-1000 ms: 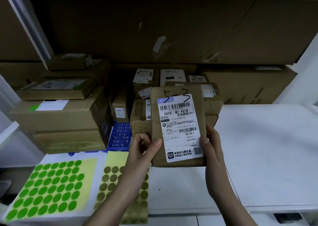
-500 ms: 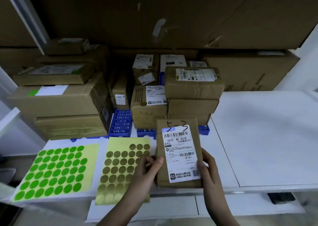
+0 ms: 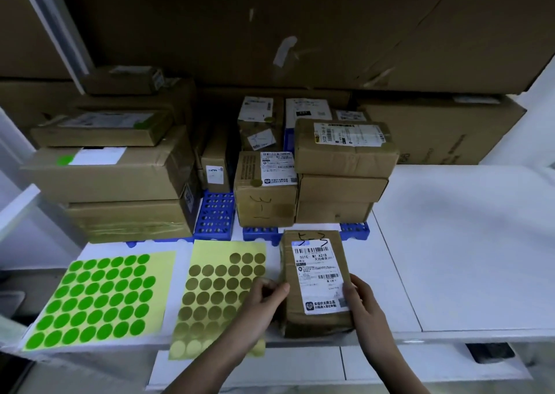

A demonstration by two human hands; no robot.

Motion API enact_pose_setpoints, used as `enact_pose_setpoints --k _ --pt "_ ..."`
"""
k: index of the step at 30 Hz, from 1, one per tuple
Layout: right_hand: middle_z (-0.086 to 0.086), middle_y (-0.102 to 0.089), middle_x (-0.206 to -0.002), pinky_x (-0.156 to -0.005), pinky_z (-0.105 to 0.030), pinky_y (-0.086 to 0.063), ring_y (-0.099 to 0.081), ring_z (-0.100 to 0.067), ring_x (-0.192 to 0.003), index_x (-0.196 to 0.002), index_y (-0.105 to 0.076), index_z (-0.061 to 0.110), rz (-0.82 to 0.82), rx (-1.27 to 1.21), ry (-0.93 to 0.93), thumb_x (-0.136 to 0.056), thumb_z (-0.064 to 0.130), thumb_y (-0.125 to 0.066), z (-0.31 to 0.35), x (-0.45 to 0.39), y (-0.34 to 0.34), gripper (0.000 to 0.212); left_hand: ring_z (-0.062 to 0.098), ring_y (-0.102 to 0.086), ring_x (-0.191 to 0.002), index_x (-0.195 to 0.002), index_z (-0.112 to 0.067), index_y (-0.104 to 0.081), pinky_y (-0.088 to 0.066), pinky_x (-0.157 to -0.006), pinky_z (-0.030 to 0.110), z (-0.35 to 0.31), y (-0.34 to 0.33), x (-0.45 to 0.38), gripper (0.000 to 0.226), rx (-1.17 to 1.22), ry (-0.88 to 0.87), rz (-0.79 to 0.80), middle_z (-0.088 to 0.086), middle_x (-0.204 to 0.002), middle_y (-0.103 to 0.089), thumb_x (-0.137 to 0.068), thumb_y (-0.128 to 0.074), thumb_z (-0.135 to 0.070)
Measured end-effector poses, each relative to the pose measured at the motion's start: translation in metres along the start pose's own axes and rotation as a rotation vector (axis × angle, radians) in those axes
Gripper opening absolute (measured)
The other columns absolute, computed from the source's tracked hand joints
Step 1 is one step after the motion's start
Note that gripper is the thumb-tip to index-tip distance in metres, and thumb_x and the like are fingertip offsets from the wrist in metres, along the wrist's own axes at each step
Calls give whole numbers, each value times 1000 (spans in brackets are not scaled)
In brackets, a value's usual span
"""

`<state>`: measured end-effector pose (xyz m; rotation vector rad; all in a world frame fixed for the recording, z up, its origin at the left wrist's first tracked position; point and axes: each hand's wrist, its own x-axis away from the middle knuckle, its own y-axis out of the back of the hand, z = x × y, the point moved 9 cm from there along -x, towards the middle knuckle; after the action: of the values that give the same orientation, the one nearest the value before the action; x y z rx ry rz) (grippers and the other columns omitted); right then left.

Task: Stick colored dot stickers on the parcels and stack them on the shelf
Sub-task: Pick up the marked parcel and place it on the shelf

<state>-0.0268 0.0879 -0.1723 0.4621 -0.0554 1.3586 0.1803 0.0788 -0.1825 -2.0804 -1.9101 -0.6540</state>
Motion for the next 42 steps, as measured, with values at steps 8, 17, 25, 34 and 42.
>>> enact_pose_setpoints --k 8,17,25,34,42 --pt "15 -60 -109 -77 -18 -42 -55 -2 -100 -115 -59 32 -22 314 610 -90 45 -43 125 16 -40 32 27 -52 -111 -116 -14 -50 -45 -85 31 -5 130 -28 39 -78 -75 -463 11 -119 -53 -84 -66 -30" --pt "-16 -18 -155 -111 -45 -27 -21 -35 -141 -151 -13 9 566 1116 401 -98 24 -41 80 -19 -218 62 30 -59 -102 -117 -17 -35 -50 -90 43 -2 164 -56 82 -248 116 -401 7 -109 -57 -47 -64 -50" --pt "-15 -17 -154 -115 -39 -22 -21 -31 -140 -151 -7 9 416 1035 381 -97 30 -46 70 -35 -225 70 19 -68 -64 -99 3 -65 -55 -59 25 -6 158 -64 25 84 60 -238 20 -90 -71 -75 -69 2" --pt "-5 -40 -140 -106 -32 -32 -39 -24 -127 -140 -41 19 277 711 516 -95 16 -48 108 -44 -207 46 29 -70 -86 -110 -2 -66 -55 -72 33 -5 137 -56 24 308 152 34 18 -102 -71 -92 -55 -14" --pt "5 -49 -132 -98 -38 -35 -46 -21 -120 -131 -52 24 101 854 815 -87 34 -61 134 -34 -191 45 29 -68 -82 -111 -4 -63 -49 -82 40 -3 150 -50 32 564 196 45 16 -96 -71 -88 -53 -25"
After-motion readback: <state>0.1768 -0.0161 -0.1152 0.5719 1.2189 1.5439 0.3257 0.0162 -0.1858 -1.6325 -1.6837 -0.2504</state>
